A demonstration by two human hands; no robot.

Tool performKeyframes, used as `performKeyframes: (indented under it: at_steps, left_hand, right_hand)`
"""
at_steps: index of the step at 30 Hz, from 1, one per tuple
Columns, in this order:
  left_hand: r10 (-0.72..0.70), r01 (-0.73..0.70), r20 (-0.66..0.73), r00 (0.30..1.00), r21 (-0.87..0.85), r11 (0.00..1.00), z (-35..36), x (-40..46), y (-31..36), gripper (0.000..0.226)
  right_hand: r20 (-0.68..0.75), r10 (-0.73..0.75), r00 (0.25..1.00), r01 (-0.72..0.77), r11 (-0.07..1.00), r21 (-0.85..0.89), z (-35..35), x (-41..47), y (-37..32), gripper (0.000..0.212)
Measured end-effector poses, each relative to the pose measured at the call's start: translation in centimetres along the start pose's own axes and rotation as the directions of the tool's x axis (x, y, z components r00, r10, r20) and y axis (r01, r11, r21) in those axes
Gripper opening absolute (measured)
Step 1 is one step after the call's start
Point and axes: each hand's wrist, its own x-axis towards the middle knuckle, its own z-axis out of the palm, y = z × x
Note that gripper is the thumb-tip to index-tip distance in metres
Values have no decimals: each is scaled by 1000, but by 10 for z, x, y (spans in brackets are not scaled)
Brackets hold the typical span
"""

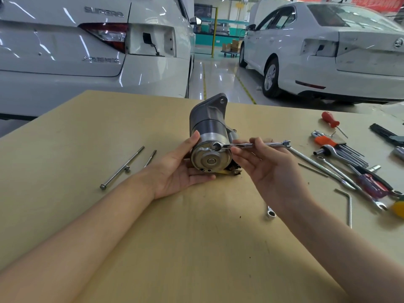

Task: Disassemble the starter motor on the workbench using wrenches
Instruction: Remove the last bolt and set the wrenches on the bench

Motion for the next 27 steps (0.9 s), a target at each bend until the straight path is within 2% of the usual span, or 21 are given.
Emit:
performKeyframes:
  at_steps: [6,11,13,17,18,20,23,25,27]
  left_hand:
    - [2,-2,2,1000,-3,1000,-2,0,0,76]
    - [-2,2,15,1000,-6,1000,-2,1,0,75]
    - [-7,7,16,1000,0,1000,-1,0,0,75]
    - [-18,18,3,1000,-13,1000,1,-2,3,76]
    - [-21,21,1,1000,-14,1000,1,-2,3,77]
    - [-24,24,2,1000,-6,1000,-1,-2,3,78]
    - [-28,28,11,1000,7,1000,-3,1,3,78]
    - [-28,28,16,999,6,1000,-4,2,3,79]
    - [-21,21,10,1000,14,1000,-5,3,3,78]
  right_hand:
    - [39,-48,998,48,999,1,-3,-1,4,10]
    - [135,-130,982,150,978,-144,-8,-1,3,10]
    - [212,-190,959,239,941,-238,-8,0,-2,9]
    - [389,-282,877,442,790,-425,-8,3,-15,9]
    - [385,-280,879,440,787,-432,-9,3,-15,9]
    - [289,-235,928,337,860,-383,-11,0,-10,8]
    - [126,-104,987,125,976,-179,-16,-3,4,11]
    - [113,-82,990,98,985,-145,-19,-4,7,14]
    - [112,-96,989,116,975,-192,-18,-3,5,14]
